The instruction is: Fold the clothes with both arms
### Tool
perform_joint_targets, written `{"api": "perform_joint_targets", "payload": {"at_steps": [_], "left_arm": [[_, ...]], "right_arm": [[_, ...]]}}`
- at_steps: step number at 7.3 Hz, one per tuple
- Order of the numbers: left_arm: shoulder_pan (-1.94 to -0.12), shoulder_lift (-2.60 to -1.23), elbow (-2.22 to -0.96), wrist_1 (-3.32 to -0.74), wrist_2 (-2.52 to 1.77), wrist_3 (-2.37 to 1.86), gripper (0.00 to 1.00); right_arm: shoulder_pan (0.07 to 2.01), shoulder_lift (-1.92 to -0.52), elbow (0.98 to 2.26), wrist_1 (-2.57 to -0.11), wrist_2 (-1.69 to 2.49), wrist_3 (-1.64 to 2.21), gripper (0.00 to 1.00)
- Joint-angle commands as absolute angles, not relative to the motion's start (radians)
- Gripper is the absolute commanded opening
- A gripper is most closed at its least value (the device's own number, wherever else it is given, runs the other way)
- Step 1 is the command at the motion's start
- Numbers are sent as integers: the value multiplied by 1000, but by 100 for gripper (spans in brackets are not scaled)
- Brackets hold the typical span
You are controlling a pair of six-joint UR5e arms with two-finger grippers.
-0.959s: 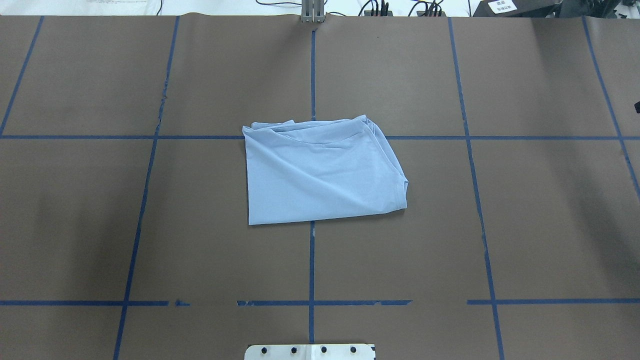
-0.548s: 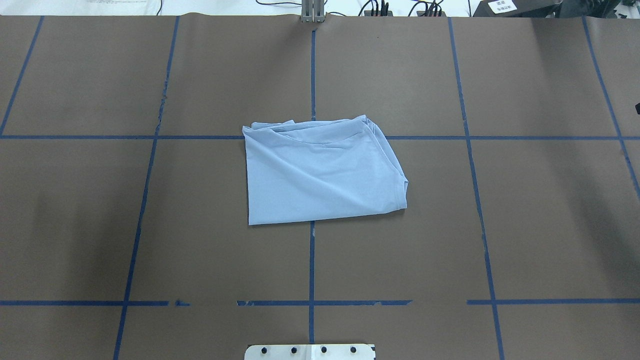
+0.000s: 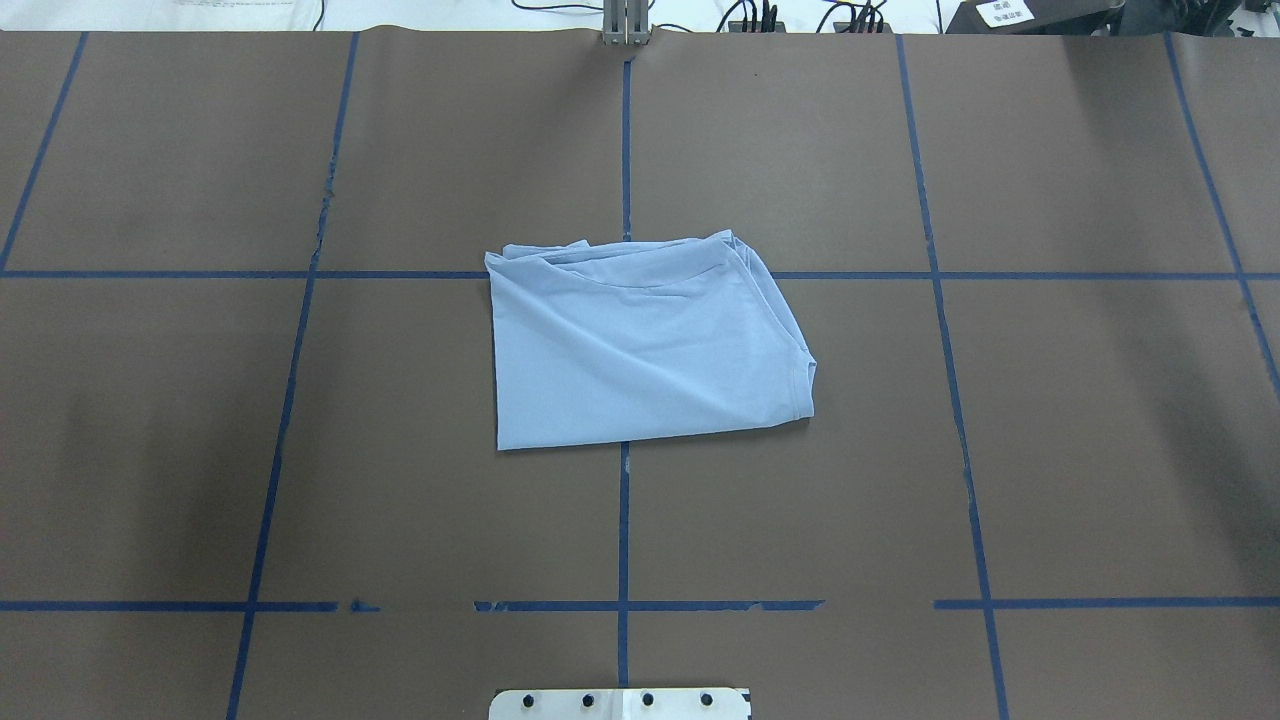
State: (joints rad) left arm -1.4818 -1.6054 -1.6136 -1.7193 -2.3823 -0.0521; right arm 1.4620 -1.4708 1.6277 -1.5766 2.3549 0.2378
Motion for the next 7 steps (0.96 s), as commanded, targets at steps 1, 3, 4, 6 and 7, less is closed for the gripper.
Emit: {"api": "perform_joint_targets", "payload": {"at_steps": [1,3,4,6,7], "left_arm": [[-1482,-1605,-1614,-1712,-2382,-52,100],[-1482,-1605,-1615,-1712,-2382,-52,100],[-1482,-1605,-1614,-1712,-2382,-51,100],[-1482,-1609,-1617,-1712,-2382,-51,100],[-1482,-1609,-1617,-1712,-2382,-51,100]], "right_arm": [[1463,-1483,1638,-1577,2356,238,100],[1463,-1488,1652,-1580,2356,238,100],[1463,-1488,1652,-1580,2356,238,100],[1463,-1488,1652,-1580,2355,239,100],[1463,-1488,1652,-1580,2355,239,100]]}}
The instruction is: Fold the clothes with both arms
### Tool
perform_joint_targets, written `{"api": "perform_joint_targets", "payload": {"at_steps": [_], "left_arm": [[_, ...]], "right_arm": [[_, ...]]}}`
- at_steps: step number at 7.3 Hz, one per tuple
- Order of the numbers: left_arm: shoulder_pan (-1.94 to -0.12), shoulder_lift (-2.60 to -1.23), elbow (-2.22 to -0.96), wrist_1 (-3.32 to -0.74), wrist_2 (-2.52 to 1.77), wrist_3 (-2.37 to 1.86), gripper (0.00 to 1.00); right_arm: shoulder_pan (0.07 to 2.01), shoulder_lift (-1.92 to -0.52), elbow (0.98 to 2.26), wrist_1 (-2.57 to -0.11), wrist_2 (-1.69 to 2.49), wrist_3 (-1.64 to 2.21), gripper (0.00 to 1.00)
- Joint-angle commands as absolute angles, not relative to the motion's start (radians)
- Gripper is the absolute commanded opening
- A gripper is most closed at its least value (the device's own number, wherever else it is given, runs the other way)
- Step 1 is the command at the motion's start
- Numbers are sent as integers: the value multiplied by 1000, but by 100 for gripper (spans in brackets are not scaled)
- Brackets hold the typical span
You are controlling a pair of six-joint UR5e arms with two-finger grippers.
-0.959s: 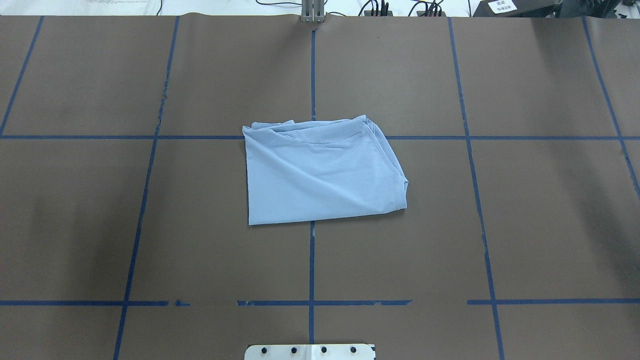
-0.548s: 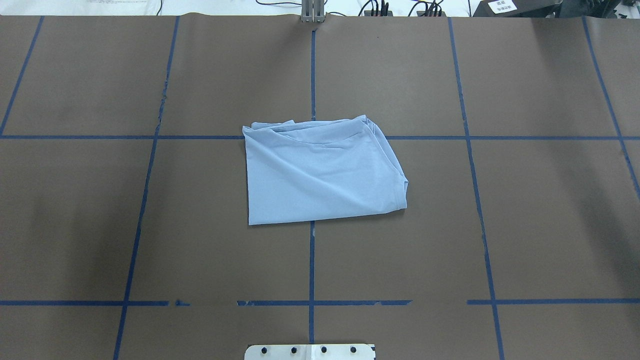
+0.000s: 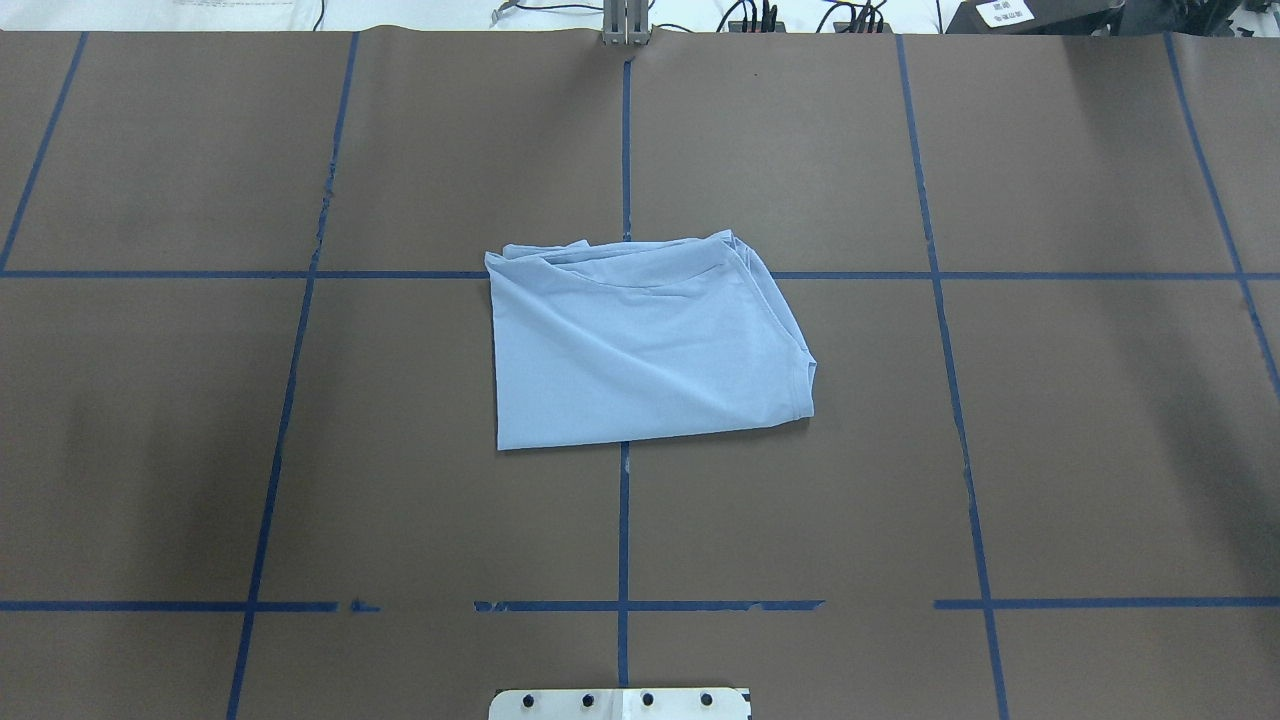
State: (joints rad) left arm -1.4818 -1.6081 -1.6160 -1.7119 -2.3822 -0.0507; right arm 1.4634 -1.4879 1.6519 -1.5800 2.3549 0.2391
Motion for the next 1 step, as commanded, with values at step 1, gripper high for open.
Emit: {"api": "perform_joint_targets", "payload": {"at_steps": [1], "left_arm": [[-1480,-1609,-1617,-1712,-2384,-51,100]], "right_arm": [[1463,-1485,1654,-1578,2355,267,100]]}}
